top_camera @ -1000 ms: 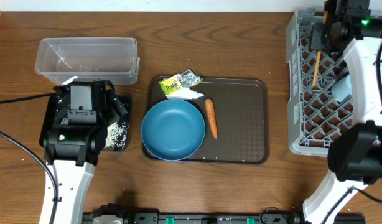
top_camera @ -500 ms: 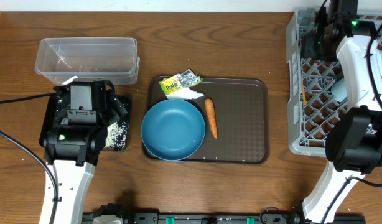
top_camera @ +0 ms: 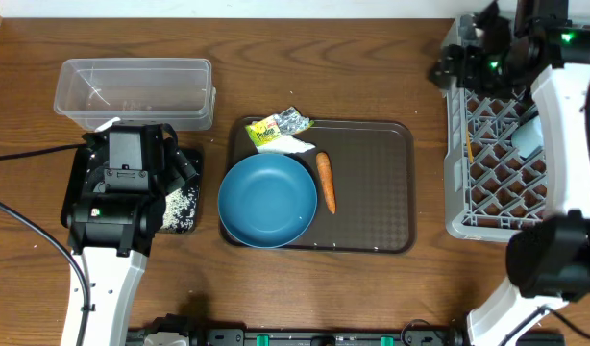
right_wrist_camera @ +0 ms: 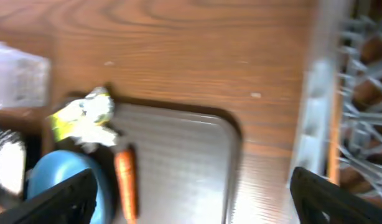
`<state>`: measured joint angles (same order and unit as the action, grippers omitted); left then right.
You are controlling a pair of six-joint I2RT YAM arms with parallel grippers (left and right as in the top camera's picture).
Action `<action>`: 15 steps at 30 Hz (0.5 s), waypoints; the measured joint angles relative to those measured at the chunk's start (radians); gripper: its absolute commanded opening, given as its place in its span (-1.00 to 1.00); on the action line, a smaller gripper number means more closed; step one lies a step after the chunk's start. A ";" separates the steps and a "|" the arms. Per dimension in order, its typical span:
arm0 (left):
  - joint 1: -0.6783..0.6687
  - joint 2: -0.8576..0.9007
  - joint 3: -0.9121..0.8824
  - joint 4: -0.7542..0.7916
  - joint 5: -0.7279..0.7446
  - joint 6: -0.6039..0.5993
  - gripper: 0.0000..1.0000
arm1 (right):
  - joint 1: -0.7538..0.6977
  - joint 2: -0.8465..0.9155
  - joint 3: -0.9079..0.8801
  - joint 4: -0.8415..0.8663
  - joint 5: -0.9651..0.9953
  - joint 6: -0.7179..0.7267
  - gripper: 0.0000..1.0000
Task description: Sort waste into correct bins and load items into the dishwasher rack
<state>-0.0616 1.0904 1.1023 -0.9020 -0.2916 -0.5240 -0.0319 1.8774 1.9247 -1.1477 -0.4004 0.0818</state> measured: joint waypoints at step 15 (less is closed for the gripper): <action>0.000 0.000 0.000 0.000 0.000 0.000 0.99 | 0.113 0.014 0.003 -0.013 0.127 0.006 0.98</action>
<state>-0.0616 1.0904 1.1023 -0.9016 -0.2916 -0.5240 0.0811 1.8915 1.9278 -1.1606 -0.2729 0.0883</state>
